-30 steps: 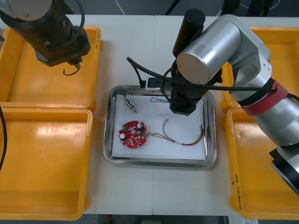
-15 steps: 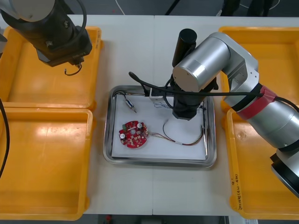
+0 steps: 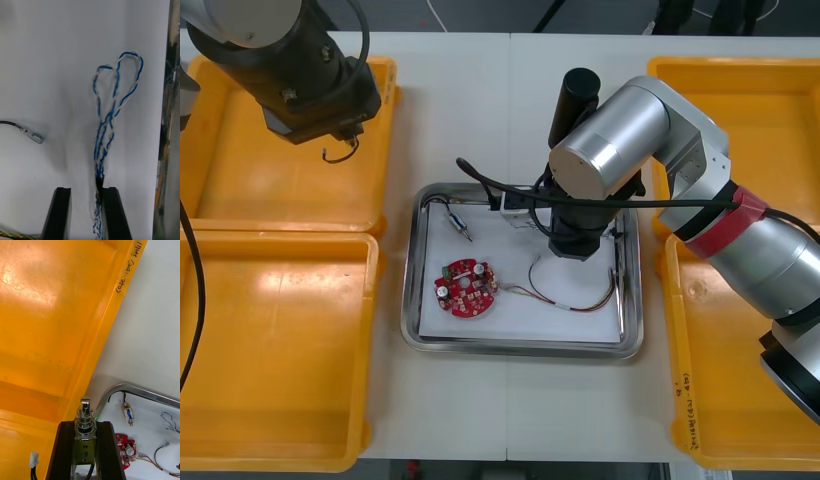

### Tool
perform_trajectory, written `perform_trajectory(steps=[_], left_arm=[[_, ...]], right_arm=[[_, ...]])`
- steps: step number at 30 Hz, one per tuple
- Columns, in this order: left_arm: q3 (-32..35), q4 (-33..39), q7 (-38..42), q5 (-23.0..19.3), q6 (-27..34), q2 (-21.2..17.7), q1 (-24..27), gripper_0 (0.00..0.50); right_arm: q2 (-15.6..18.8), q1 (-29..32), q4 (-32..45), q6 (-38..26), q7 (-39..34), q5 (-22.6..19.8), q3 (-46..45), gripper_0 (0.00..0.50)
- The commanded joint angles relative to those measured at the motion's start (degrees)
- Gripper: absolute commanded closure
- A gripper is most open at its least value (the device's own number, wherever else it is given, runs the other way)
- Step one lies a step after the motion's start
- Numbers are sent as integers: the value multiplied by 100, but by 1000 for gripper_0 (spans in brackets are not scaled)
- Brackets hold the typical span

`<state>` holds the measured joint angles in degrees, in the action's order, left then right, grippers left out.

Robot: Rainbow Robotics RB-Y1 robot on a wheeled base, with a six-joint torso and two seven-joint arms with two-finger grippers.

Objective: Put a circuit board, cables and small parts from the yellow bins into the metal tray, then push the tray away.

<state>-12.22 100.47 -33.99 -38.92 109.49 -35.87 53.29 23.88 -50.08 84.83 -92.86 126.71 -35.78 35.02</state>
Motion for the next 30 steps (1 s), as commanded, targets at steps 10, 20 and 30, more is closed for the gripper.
perform_trajectory(steps=[10, 20, 30], left_arm=[[-61, 192, -354, 16, 28, 107, -3, 500], [-61, 201, -363, 7, 19, 115, -3, 500], [-87, 192, -328, 77, -25, 247, -3, 500]], right_arm=[[3, -37, 69, -145, 38, -369, -48, 0], [12, -37, 745, -839, -32, -272, -302, 0], [12, -37, 1642, -1714, -446, -237, -865, 0]])
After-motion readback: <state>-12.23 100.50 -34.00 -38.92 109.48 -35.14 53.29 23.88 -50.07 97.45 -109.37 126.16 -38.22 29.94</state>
